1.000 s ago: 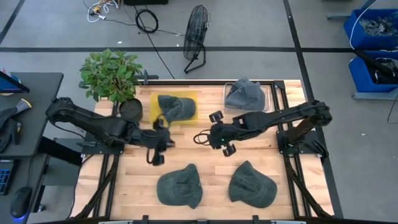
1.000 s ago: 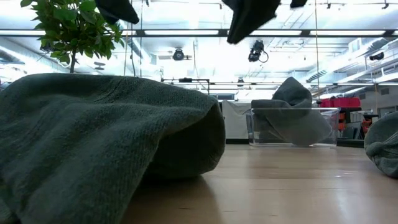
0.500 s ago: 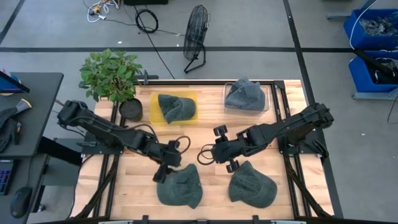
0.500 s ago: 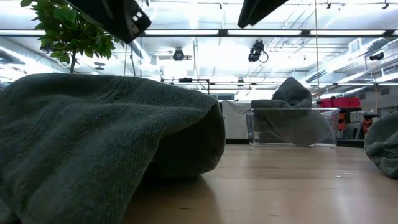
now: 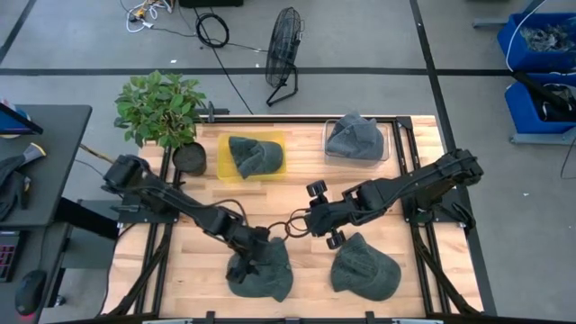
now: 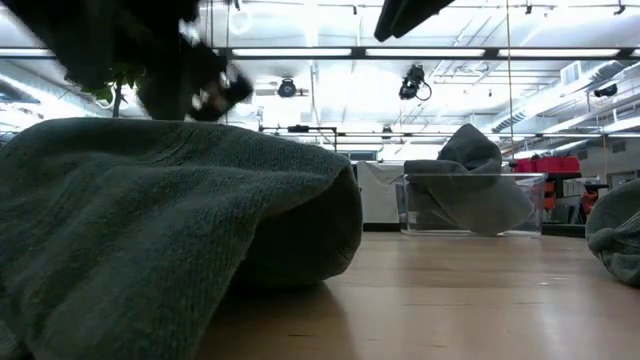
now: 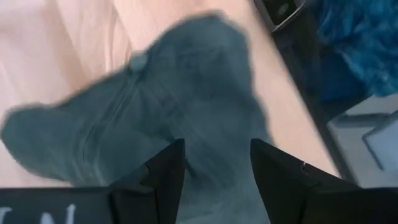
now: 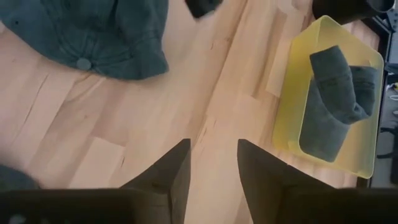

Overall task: Pick & Place hat
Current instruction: Put the left black cap into the yellow bin

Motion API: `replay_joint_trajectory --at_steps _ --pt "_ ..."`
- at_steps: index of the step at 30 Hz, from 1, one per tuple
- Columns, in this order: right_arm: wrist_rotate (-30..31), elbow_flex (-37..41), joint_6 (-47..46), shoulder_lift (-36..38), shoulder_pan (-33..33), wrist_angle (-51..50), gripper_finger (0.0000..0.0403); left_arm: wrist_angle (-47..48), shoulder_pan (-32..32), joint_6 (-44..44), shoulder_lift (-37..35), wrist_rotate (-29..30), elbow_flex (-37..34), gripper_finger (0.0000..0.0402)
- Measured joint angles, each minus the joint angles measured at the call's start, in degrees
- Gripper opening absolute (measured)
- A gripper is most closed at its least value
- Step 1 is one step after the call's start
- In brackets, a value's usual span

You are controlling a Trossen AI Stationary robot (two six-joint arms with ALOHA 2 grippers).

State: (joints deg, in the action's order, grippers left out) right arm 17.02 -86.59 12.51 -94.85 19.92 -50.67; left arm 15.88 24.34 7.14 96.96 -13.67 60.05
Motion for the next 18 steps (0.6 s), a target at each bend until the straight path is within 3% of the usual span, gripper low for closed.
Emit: replay_joint_trajectory --at_steps 6,18 --pt "-0.03 0.00 1.19 0.00 -0.03 -0.11 0.0134 -1.29 0.41 1.66 4.32 -3.10 0.02 0.0182" --pt "-0.11 0.00 2.99 0.00 -0.07 0.12 0.0134 1.22 1.37 4.47 4.32 -4.54 0.04 0.0181"
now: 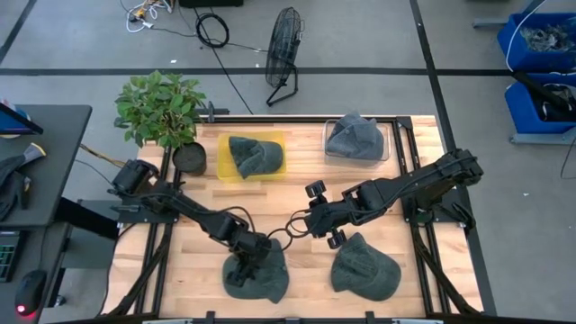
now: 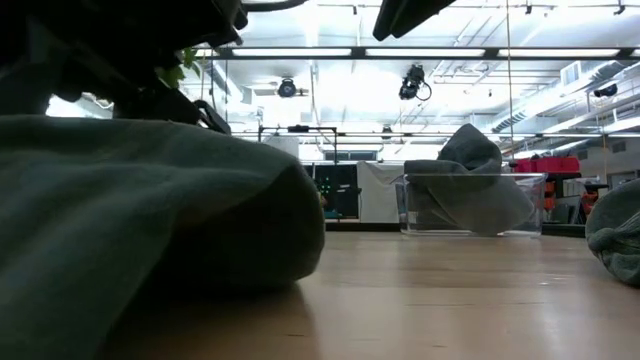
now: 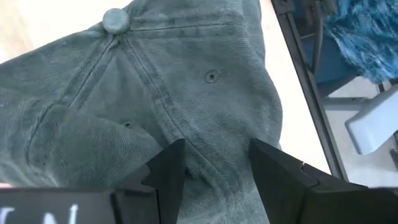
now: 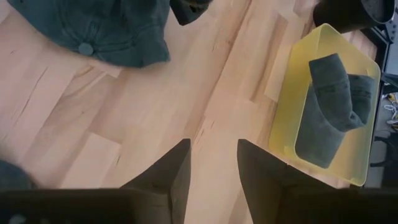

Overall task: Pick & Place hat
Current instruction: Put the left black cap into the yellow bin

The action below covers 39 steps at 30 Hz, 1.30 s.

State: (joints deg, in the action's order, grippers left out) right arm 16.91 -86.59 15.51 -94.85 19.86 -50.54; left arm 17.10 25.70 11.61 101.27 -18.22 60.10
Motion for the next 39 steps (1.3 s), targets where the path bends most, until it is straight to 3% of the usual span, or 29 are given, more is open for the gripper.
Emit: replay_joint_trajectory --at_steps 12,15,21,30,39 --pt "-0.02 0.00 0.01 -0.02 0.00 0.60 0.0134 3.12 -0.57 -3.10 3.52 -0.76 -0.48 0.0173" --pt "-0.02 0.00 0.00 -0.02 0.00 0.66 0.0134 3.01 -1.31 -4.75 3.72 -0.72 -0.48 0.0137" --pt "-0.02 0.00 0.02 -0.02 0.00 0.92 0.0134 3.29 -3.76 -4.70 3.72 -0.59 -0.50 0.0016" --pt "-0.04 0.00 -1.54 -0.04 0.00 0.76 0.0134 2.92 -6.76 -4.35 -0.90 1.56 -0.52 0.0006" --pt "-0.02 0.00 -3.76 -0.04 0.00 0.59 0.0134 4.55 -9.57 -4.57 -10.13 12.21 -0.52 0.0006"
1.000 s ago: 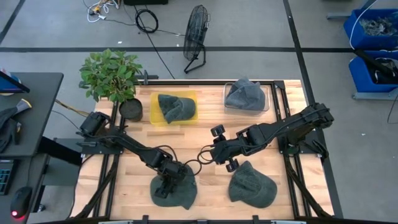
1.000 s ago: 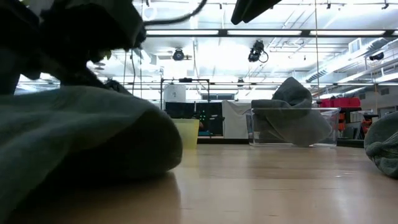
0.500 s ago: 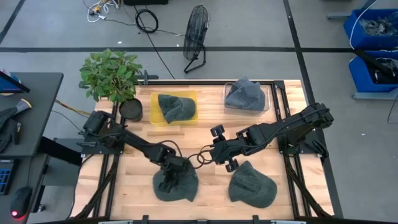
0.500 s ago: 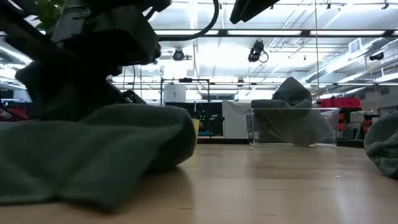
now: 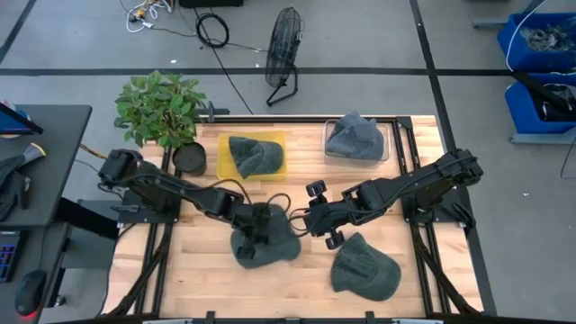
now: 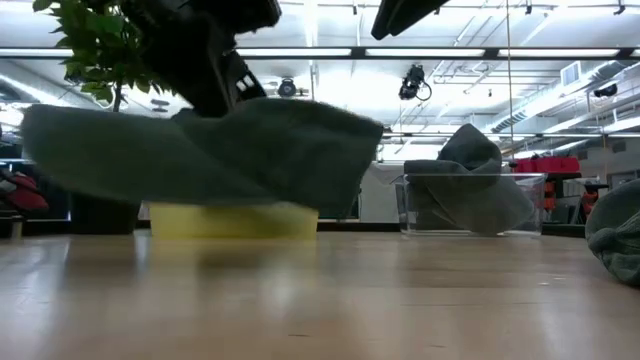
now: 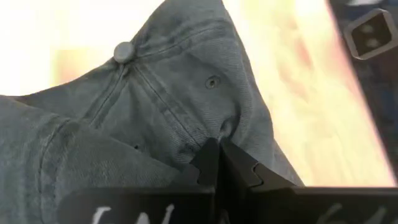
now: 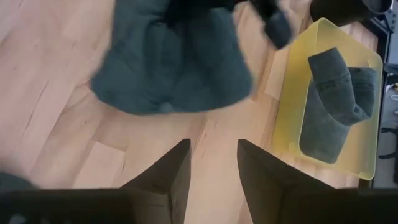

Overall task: Pick & Place hat
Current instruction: Put the left black cap into the yellow bin

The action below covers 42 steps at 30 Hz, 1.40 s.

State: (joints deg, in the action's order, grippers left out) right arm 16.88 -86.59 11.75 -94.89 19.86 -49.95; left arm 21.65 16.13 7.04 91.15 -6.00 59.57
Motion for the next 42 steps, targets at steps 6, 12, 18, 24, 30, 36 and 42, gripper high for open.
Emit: replay_joint_trajectory --at_steps 6,12,18,24,30,36,42 --pt "0.00 0.00 -1.38 0.00 0.00 -0.02 0.0134 2.85 -1.45 2.11 -6.63 11.17 0.00 0.0008" --pt "0.02 0.00 -0.77 0.00 0.00 -0.19 0.0134 5.30 -4.41 5.58 -14.31 30.89 0.00 0.0006" --pt "0.05 0.02 -0.55 0.00 0.00 0.02 0.0134 13.90 -13.22 19.30 -17.37 38.26 0.04 0.0008" --pt "0.11 0.04 0.44 0.00 0.00 0.61 0.0134 12.44 -20.35 37.09 -13.50 50.73 0.02 0.0011" --pt "0.11 0.04 0.77 0.00 0.00 0.34 0.0134 5.30 -23.42 56.30 -7.67 51.87 0.02 0.0019" --pt "0.05 0.04 0.31 0.00 0.00 0.24 0.0134 0.10 -24.24 50.96 -3.59 51.80 0.02 0.0023" --pt "0.00 0.04 -4.01 0.00 0.00 0.87 0.0134 -0.27 -25.12 49.86 -3.29 51.43 0.02 0.0050"
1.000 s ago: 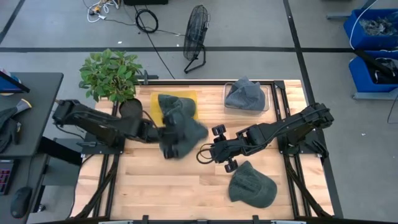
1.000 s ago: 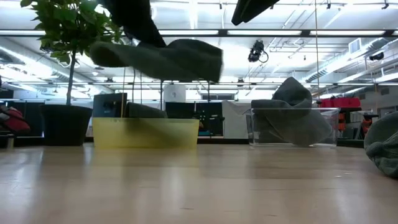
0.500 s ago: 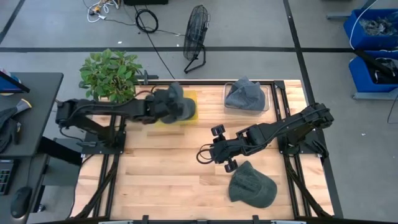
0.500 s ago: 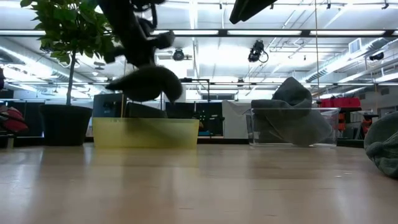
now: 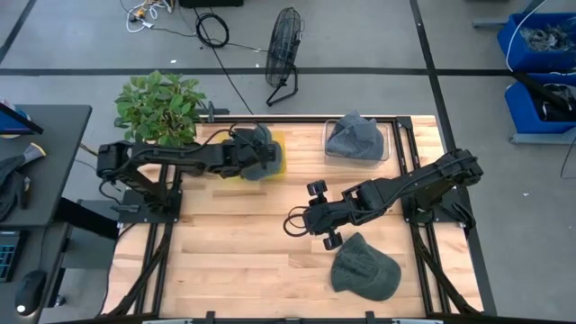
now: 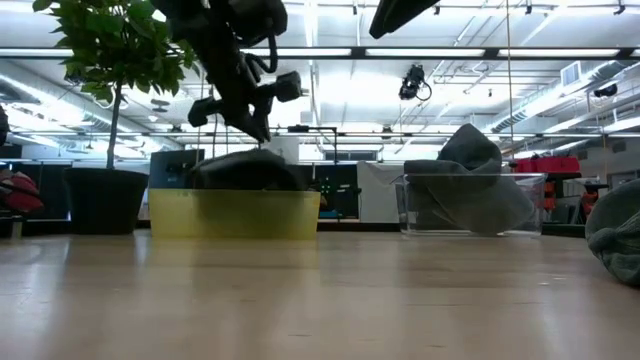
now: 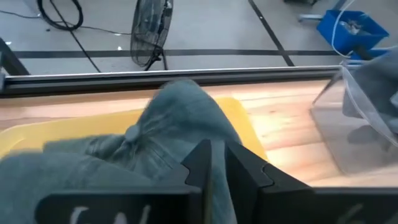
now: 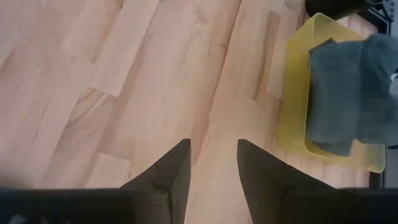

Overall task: Pick & Place hat
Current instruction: Put the left black cap into the yellow bin

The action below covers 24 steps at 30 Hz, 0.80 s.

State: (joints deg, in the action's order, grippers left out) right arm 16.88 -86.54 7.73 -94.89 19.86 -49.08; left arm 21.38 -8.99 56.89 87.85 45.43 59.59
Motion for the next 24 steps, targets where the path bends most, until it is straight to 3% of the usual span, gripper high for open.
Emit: replay_joint_trajectory --at_steps 6,15,24 --pt "-0.02 0.00 0.09 0.00 0.00 -0.04 0.0134 -1.09 0.04 -3.93 -0.08 -0.01 0.00 0.0078" --pt "-0.17 0.00 -1.25 0.00 0.00 -0.64 0.0134 -6.03 2.22 -60.52 -7.19 -1.62 0.02 0.0082" --pt "-0.13 0.00 1.66 0.00 -0.07 0.03 0.0134 10.66 1.66 -87.54 -10.34 -6.99 0.09 0.0102"
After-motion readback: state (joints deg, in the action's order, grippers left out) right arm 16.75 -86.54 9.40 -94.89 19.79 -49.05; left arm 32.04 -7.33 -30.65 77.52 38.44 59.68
